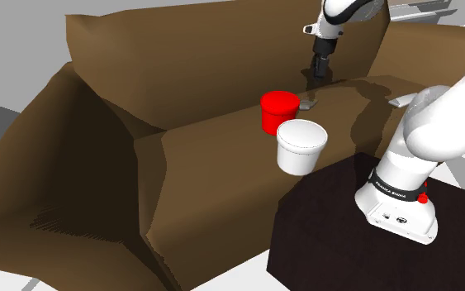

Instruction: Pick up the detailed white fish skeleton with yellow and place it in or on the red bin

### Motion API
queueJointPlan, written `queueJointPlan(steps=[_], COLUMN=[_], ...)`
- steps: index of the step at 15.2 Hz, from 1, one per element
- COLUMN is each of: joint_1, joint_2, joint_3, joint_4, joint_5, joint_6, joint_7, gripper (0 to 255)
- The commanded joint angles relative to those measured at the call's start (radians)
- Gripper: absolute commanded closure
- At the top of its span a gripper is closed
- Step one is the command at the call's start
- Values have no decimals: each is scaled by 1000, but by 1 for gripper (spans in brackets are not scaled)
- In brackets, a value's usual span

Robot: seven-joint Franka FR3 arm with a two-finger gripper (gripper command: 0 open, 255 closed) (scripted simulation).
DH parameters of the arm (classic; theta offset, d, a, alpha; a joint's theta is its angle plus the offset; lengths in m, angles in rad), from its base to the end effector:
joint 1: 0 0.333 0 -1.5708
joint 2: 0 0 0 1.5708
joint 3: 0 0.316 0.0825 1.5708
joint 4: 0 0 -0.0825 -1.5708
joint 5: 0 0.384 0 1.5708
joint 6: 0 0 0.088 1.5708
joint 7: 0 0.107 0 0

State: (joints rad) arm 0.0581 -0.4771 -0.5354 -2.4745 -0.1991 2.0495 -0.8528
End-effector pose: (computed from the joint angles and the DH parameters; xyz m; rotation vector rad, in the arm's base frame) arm 0.3609 -0.2038 0.4369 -2.9922 -0.7932 -0.0607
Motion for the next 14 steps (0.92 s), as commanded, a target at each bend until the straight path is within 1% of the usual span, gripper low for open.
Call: queueJointPlan(steps=[1, 3, 5, 8, 10, 12, 14], joint_1=[28, 59, 92, 126, 115, 74, 16], joint_2=[85, 175, 276, 450, 576, 696, 804], joint_3=[-66, -129, -188, -258, -269, -249, -210], joint_4=[32, 71, 117, 201, 267, 341, 420], joint_5=[28, 75, 145, 298, 418, 525, 607], joint_6=[48, 88, 120, 147, 144, 129, 107], joint_7=[-102, -209, -327, -530, -671, -795, -895], gripper=[0, 0, 0, 0, 0, 0, 0])
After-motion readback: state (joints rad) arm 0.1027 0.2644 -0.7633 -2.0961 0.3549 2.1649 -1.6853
